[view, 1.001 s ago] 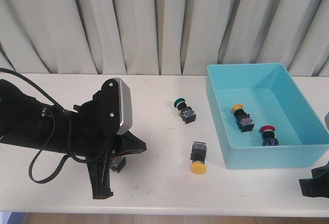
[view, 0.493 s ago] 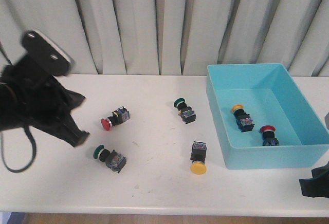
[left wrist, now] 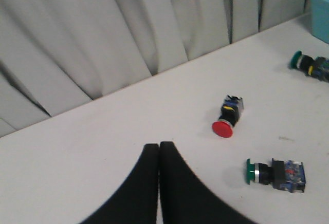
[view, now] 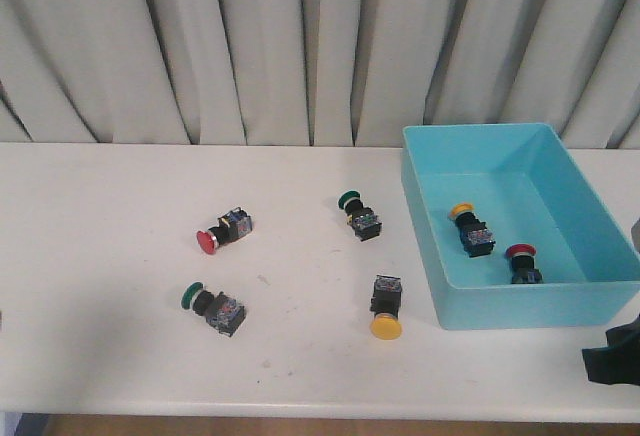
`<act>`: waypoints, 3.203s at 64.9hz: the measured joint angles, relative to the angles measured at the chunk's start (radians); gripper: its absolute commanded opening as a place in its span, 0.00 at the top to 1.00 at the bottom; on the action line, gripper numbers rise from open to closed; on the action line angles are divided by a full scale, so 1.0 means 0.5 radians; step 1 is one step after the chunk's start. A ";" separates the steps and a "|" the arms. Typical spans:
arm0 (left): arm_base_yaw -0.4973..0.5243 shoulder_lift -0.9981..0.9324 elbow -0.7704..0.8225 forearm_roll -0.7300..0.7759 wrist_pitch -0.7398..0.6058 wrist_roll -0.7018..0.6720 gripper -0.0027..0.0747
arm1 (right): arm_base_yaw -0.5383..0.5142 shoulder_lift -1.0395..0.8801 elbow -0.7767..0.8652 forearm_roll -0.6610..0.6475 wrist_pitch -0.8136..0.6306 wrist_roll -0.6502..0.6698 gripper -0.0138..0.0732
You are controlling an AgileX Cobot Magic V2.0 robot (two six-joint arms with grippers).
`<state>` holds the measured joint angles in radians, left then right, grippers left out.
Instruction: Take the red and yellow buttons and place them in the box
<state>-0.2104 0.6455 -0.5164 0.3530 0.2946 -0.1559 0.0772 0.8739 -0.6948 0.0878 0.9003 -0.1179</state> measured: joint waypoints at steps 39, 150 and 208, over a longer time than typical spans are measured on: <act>0.344 -1.301 1.079 -0.498 -0.523 0.192 0.97 | 0.000 0.000 0.000 0.000 0.005 0.000 0.85; 0.388 -1.313 1.087 -0.552 -0.434 0.332 0.97 | 0.000 0.000 0.000 0.000 0.007 0.000 0.85; 0.388 -1.313 1.087 -0.552 -0.434 0.263 0.97 | 0.000 0.000 0.000 0.000 0.007 0.000 0.85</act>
<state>-0.0163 -0.0108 0.0271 0.0772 0.0774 -0.0242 0.0772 0.8739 -0.6948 0.0878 0.9036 -0.1179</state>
